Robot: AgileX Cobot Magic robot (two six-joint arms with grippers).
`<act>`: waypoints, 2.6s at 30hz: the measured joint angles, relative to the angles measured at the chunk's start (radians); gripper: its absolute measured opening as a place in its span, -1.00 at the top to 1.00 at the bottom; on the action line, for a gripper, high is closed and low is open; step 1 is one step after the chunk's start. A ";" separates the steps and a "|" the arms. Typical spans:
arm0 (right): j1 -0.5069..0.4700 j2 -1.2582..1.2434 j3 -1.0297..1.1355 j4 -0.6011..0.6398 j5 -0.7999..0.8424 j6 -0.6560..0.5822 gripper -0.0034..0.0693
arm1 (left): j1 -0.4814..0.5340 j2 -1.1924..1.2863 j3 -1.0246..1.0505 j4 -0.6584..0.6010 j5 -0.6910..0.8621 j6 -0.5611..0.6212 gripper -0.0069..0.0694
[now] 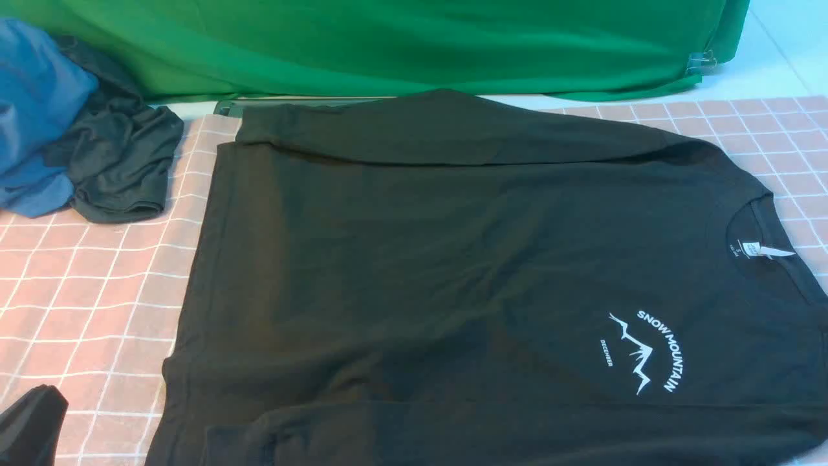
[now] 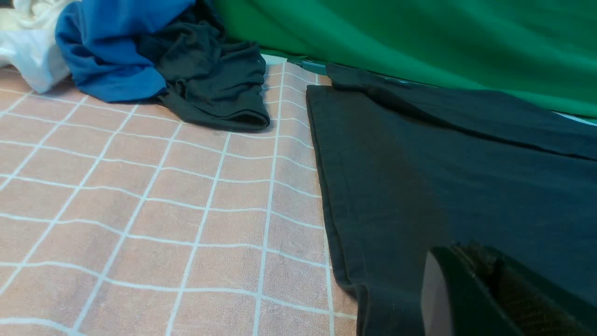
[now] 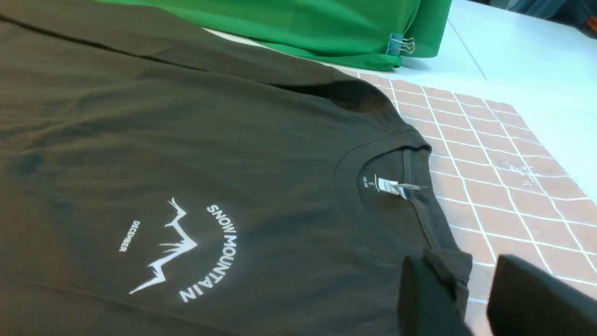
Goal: Fold a long-sleeved shirt over a pink coffee tablecloth.
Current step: 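Grasp the left edge of the dark T-shirt lying flat on the table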
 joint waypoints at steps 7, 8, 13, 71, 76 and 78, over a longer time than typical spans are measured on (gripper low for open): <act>0.000 0.000 0.000 0.000 0.000 0.000 0.22 | 0.000 0.000 0.000 0.000 0.000 0.000 0.78; 0.000 0.000 0.000 0.000 0.000 0.000 0.22 | 0.000 0.000 0.000 0.000 0.000 0.000 0.78; 0.000 0.000 0.000 0.000 0.000 0.000 0.22 | 0.000 0.000 0.000 0.000 0.000 0.000 0.78; 0.230 0.703 -0.812 0.138 0.526 0.144 0.80 | -0.369 1.249 -0.675 -0.032 0.601 -0.349 0.79; 0.270 0.815 -0.819 0.152 0.562 0.096 0.80 | -0.465 1.268 -0.665 0.084 0.528 -0.499 0.79; 0.272 0.833 -0.819 0.156 0.561 0.092 0.80 | -0.472 1.268 -0.665 0.102 0.500 -0.511 0.77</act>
